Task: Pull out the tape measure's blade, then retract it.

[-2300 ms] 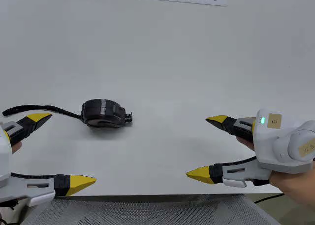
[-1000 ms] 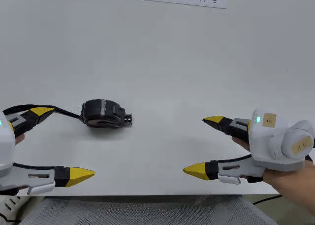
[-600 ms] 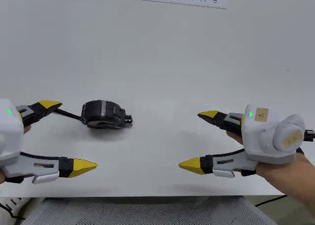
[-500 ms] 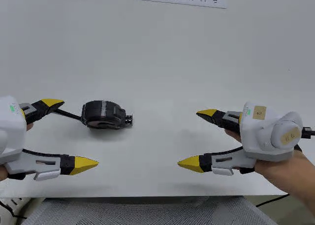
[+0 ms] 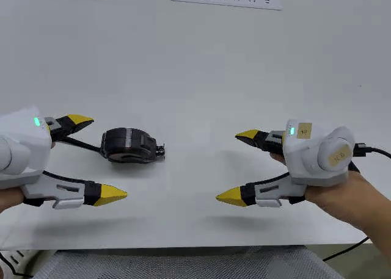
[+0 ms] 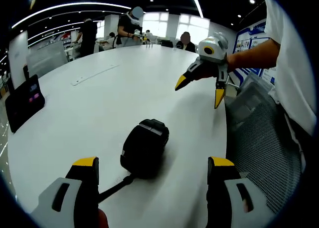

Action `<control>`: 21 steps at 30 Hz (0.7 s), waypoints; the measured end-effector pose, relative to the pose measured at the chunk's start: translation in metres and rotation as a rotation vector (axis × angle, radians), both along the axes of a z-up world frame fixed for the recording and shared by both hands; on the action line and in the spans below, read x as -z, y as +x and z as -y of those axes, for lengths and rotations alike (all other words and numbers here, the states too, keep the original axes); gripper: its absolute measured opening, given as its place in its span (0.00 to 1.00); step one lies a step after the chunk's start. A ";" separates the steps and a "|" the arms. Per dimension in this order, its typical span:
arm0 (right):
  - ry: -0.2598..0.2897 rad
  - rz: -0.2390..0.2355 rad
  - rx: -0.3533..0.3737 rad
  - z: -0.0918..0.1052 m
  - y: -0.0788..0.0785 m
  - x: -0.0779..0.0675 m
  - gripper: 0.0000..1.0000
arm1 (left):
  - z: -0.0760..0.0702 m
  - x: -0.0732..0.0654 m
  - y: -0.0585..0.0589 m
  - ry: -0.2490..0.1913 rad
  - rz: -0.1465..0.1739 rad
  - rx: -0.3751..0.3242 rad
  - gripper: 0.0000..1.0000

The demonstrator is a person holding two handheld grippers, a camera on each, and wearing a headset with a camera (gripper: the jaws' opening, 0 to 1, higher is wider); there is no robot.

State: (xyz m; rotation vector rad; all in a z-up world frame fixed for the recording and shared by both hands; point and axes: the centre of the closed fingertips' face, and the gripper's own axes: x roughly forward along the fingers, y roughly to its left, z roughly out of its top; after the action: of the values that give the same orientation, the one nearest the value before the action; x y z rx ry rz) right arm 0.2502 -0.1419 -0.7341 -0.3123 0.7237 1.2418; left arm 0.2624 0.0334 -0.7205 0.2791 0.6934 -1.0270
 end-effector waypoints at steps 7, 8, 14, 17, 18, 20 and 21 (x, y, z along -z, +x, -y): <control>-0.004 -0.010 -0.022 -0.004 0.002 0.006 0.73 | 0.000 0.005 0.007 0.021 -0.005 0.022 0.79; -0.003 -0.009 -0.026 -0.004 0.003 0.006 0.73 | 0.000 0.005 0.008 0.024 -0.003 0.025 0.77; -0.001 -0.012 -0.038 -0.007 0.006 0.008 0.73 | 0.001 0.009 0.011 0.036 -0.013 0.052 0.64; 0.003 -0.015 -0.042 -0.009 0.009 0.009 0.73 | 0.002 0.011 0.012 0.033 -0.027 0.058 0.56; 0.003 -0.015 -0.044 -0.009 0.009 0.009 0.73 | 0.002 0.011 0.012 0.036 -0.025 0.061 0.55; 0.003 -0.016 -0.049 -0.010 0.011 0.008 0.73 | 0.002 0.015 0.013 0.051 -0.026 0.074 0.54; 0.002 -0.015 -0.052 -0.009 0.012 0.009 0.73 | 0.002 0.016 0.012 0.056 -0.029 0.083 0.53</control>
State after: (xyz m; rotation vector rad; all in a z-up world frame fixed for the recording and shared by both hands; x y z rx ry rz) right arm 0.2620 -0.1324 -0.7429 -0.3226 0.7314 1.2955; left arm 0.2746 0.0310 -0.7364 0.3439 0.7428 -1.0935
